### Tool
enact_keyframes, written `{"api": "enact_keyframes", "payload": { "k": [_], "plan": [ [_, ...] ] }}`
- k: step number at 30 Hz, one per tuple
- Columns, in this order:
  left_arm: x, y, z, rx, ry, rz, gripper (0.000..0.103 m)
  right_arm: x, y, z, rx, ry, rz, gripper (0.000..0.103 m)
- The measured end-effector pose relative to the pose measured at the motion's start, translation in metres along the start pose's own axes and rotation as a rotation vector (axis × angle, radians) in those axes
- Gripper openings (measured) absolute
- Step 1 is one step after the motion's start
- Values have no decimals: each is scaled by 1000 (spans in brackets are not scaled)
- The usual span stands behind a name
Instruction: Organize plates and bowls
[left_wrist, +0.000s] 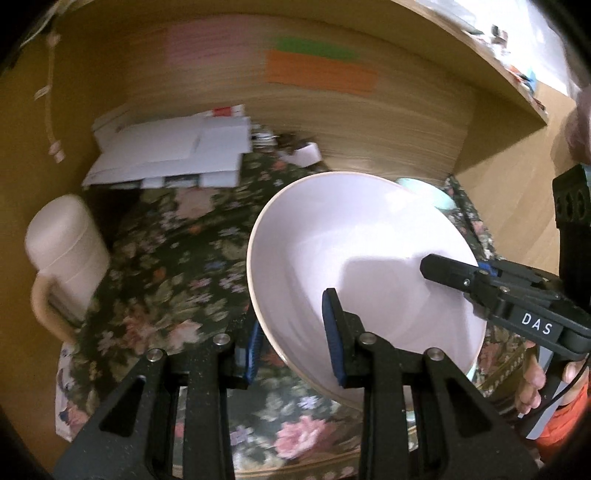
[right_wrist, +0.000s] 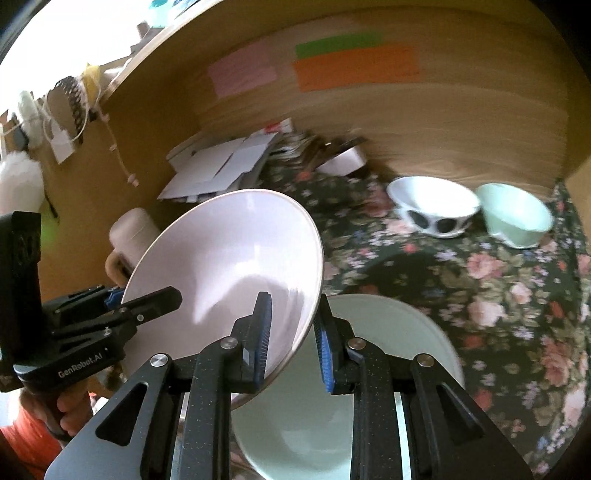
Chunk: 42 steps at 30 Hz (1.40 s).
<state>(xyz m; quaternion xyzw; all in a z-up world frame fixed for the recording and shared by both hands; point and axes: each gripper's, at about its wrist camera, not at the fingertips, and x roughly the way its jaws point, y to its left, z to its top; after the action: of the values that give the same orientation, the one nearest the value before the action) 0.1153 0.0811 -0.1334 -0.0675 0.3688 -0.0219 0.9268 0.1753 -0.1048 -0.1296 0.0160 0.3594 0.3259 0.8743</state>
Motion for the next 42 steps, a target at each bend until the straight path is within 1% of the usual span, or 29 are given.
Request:
{"api": "enact_keyframes", "payload": {
  "k": [7, 10, 16, 23, 31, 39, 42],
  "plan": [
    [-7, 36, -16, -52, 11, 63, 28, 29, 25, -5, -32, 54, 62, 21],
    [-9, 45, -22, -68, 19, 77, 28, 40, 33, -9, -40, 79, 83, 21],
    [-8, 60, -36, -89, 45, 96, 28, 58, 42, -14, -57, 122, 98, 21],
    [1, 74, -52, -115, 80, 110, 28, 78, 51, -19, -86, 177, 92, 21],
    [16, 88, -61, -145, 112, 124, 28, 98, 58, -22, -100, 221, 61, 21],
    [23, 92, -63, -139, 120, 139, 27, 101, 58, -22, -105, 217, 55, 24],
    [23, 91, -63, -133, 115, 154, 27, 95, 58, -20, -124, 193, 44, 24]
  ]
}}
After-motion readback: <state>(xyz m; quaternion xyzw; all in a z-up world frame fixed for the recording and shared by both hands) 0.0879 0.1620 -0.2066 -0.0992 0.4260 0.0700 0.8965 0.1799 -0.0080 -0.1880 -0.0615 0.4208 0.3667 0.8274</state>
